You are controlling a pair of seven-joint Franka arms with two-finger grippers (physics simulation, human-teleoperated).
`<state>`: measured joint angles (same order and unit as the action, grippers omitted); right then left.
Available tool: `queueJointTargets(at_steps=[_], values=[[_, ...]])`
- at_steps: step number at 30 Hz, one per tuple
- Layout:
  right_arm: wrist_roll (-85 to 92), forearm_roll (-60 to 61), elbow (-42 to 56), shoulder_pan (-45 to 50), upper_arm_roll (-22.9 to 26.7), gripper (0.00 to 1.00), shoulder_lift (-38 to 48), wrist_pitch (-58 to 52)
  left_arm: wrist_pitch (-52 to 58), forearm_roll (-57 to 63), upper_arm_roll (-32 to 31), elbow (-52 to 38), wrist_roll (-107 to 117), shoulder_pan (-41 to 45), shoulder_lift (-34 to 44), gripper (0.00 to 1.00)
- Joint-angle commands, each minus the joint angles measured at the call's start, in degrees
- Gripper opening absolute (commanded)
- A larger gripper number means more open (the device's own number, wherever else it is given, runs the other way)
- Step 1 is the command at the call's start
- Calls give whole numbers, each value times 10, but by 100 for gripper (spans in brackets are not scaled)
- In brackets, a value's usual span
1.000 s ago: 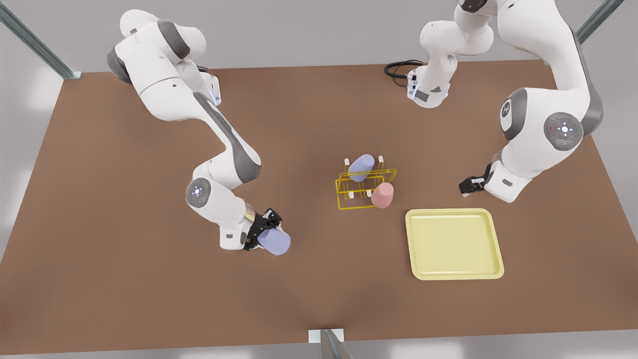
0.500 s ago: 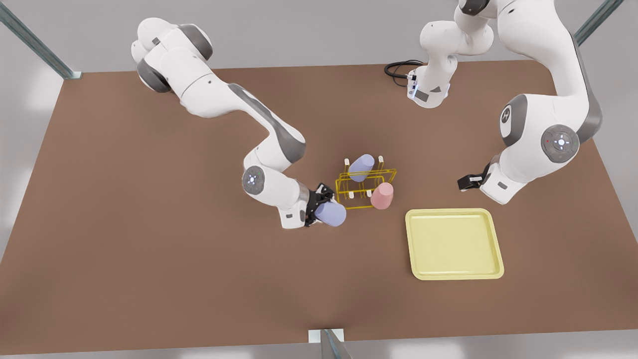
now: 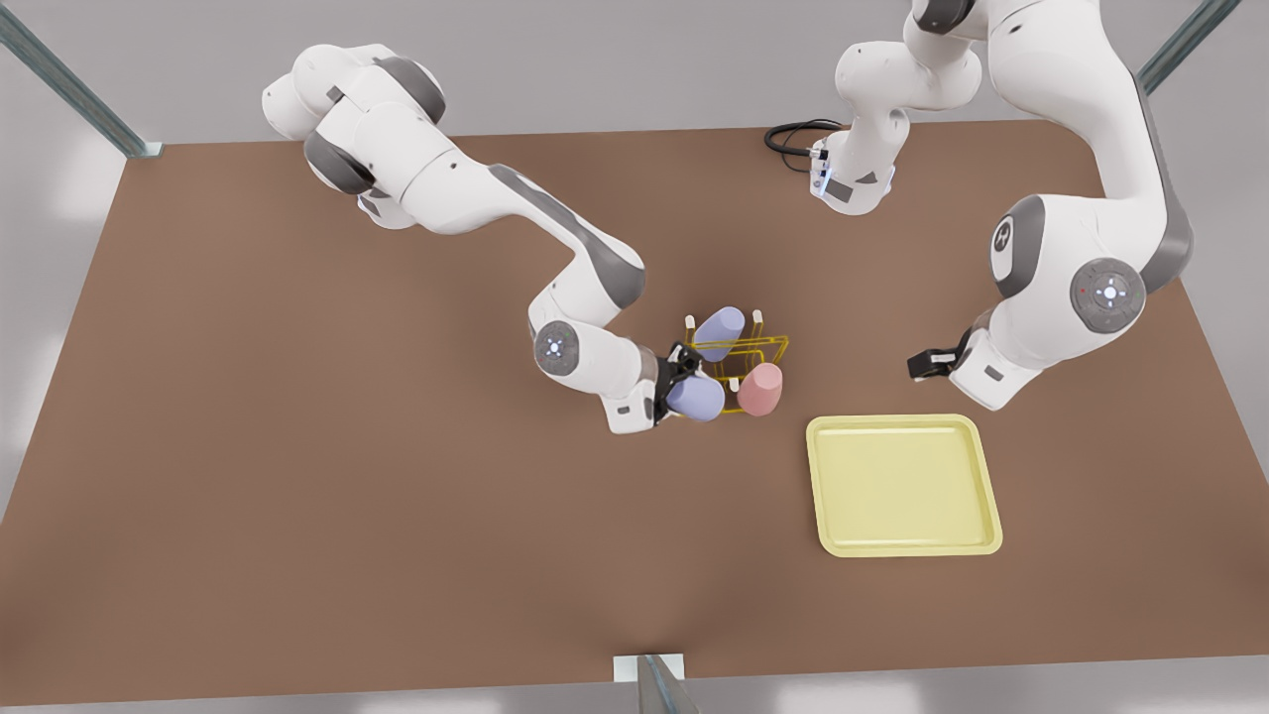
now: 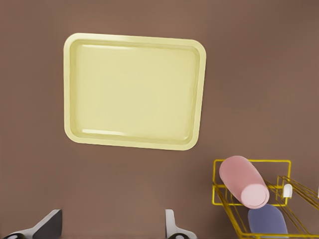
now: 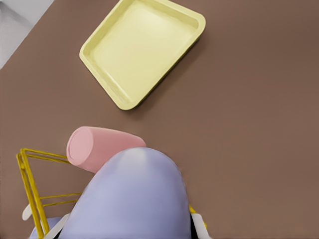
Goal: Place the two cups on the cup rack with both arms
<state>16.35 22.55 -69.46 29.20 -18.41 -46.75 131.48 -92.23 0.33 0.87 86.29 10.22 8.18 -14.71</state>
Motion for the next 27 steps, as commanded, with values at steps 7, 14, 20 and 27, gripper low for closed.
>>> queueJointTargets(at_steps=[7,14,20,27], values=[[-27,4,-6,12,0,80,1,-8,0,-2,-1,0,-12,-1,-2,100],[-25,5,-15,9,0,80,5,-25,0,-1,-1,0,-12,-1,-8,100],[-26,4,-18,10,0,100,5,-32,-1,0,0,-1,-12,-2,-12,100],[-98,-43,-1,-89,36,100,67,-238,-6,-1,0,-1,-12,-2,-15,100]])
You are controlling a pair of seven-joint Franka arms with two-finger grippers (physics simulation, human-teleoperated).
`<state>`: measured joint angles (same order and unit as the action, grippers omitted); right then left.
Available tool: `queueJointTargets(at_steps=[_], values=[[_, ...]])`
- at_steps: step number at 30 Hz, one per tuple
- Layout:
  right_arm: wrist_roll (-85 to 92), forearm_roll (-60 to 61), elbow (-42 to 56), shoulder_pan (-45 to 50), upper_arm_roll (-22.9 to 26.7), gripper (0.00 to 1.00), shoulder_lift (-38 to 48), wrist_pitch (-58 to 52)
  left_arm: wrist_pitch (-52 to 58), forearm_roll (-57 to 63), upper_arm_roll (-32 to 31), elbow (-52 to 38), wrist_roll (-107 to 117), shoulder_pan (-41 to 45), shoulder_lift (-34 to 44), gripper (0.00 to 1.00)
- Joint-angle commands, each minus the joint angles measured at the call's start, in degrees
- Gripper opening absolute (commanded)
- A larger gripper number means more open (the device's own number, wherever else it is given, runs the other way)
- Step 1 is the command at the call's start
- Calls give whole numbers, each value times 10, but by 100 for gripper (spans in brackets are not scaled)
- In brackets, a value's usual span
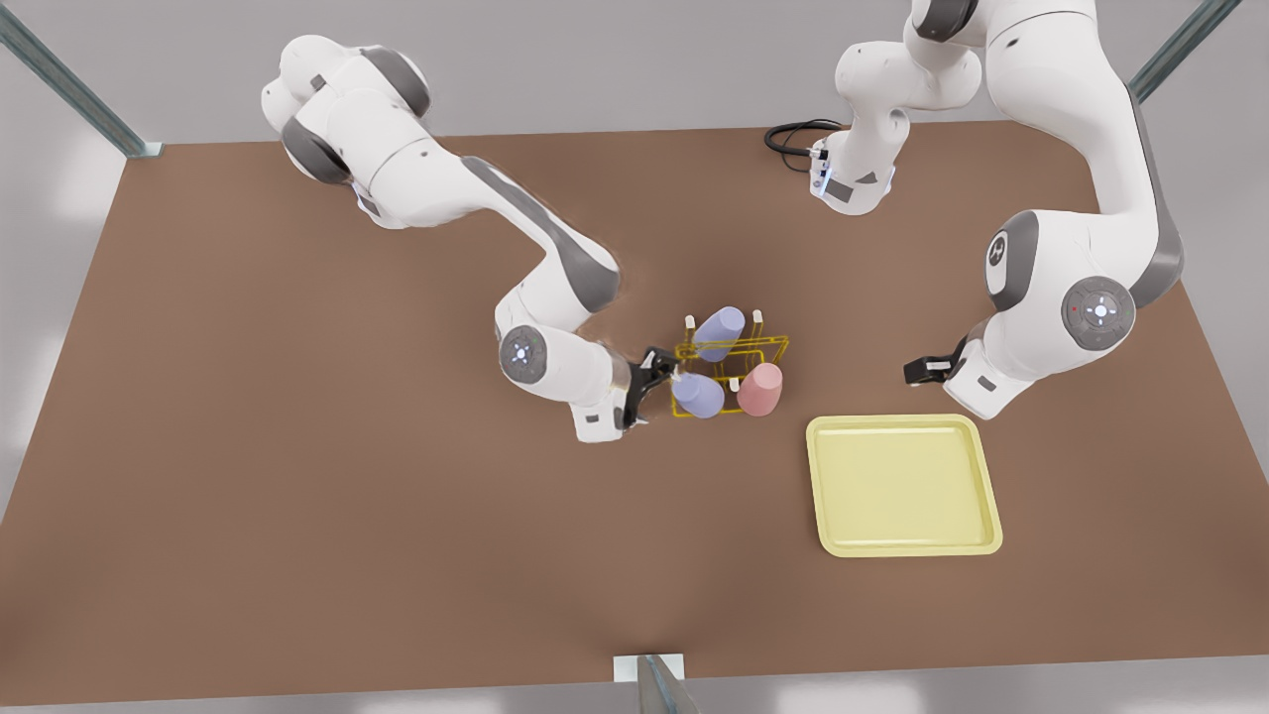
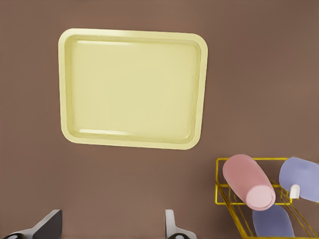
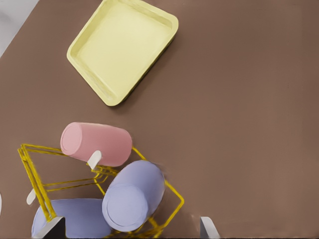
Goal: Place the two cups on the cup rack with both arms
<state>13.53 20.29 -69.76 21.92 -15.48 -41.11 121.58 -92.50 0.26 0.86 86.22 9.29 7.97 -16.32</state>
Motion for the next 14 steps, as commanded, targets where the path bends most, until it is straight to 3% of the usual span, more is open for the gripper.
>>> queueJointTargets(at_steps=[1,2,4,6,9,14], values=[[-152,-75,2,-70,19,100,25,-228,-2,-1,0,-2,-5,-2,1,100],[-200,-171,5,-114,45,100,35,-324,1,0,0,-9,-62,-6,1,100],[-181,-248,56,-143,167,100,53,-453,2,4,-1,-9,-104,-13,1,100],[-138,-264,67,-178,177,100,157,-509,2,4,-2,-8,-104,-12,1,100],[-105,-283,67,-178,177,100,245,-572,3,4,-2,-9,-103,-11,1,100],[-113,-281,-52,-197,178,100,353,-531,3,4,-2,-9,-103,-10,1,100]])
